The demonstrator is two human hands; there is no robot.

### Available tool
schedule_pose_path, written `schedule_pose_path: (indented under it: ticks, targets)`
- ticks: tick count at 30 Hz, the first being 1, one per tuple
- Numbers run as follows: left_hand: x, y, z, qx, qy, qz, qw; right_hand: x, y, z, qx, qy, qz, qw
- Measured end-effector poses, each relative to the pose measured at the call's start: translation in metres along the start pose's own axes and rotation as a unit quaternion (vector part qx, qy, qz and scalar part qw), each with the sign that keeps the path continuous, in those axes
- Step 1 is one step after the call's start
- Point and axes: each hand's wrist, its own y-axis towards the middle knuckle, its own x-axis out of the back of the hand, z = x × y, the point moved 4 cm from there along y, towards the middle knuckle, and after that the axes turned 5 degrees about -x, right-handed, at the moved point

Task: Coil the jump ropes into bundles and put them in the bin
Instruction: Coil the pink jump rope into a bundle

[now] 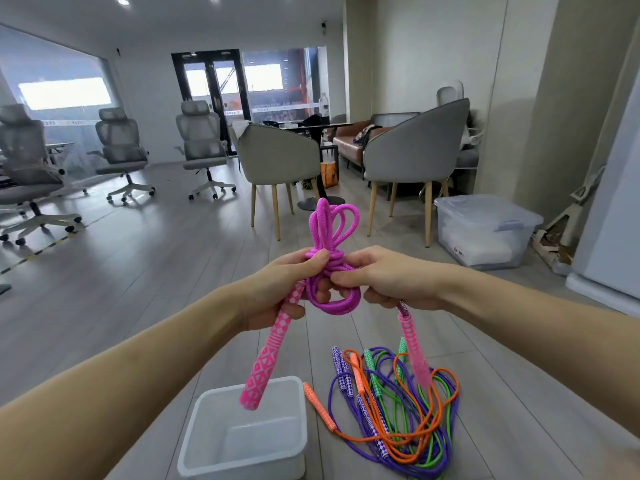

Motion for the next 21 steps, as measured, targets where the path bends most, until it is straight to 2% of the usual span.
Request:
schedule_pose_path:
  ticks: [3, 5, 9, 12, 14, 17, 19, 21]
  targets:
    - [0.0, -0.002, 0.004, -0.003, 0.034, -0.015, 0.999, -0.001, 0.0, -0.003, -0.013, -0.005, 0.022, 1.0]
    - [-0.001, -0.002, 0.008, -0.012, 0.031, -0.024, 0.999, 0.0, 0.0, -0.003, -0.015, -0.019, 0.009, 1.0]
    - [0.002, 0.0, 0.009, -0.024, 0.038, -0.055, 0.998, 0.005, 0.004, -0.003, -0.004, -0.053, -0.074, 0.996]
    - [0.006, -0.001, 0.009, -0.029, 0.052, -0.072, 0.996, 0.014, 0.003, 0.0, 0.008, -0.137, -0.164, 0.977]
    - [0.009, -0.001, 0.01, -0.028, 0.052, -0.086, 0.995, 0.018, 0.003, 0.003, 0.031, -0.16, -0.194, 0.967]
    - [0.009, 0.0, 0.011, -0.031, 0.0, -0.087, 0.996, 0.017, 0.009, -0.002, 0.037, -0.093, -0.177, 0.979]
    - [0.008, -0.001, 0.005, -0.047, -0.041, -0.101, 0.993, 0.016, 0.014, -0.012, 0.035, -0.015, -0.14, 0.989]
    - [0.009, -0.001, -0.003, -0.069, -0.077, -0.114, 0.988, 0.013, 0.018, -0.024, 0.041, 0.017, -0.101, 0.994]
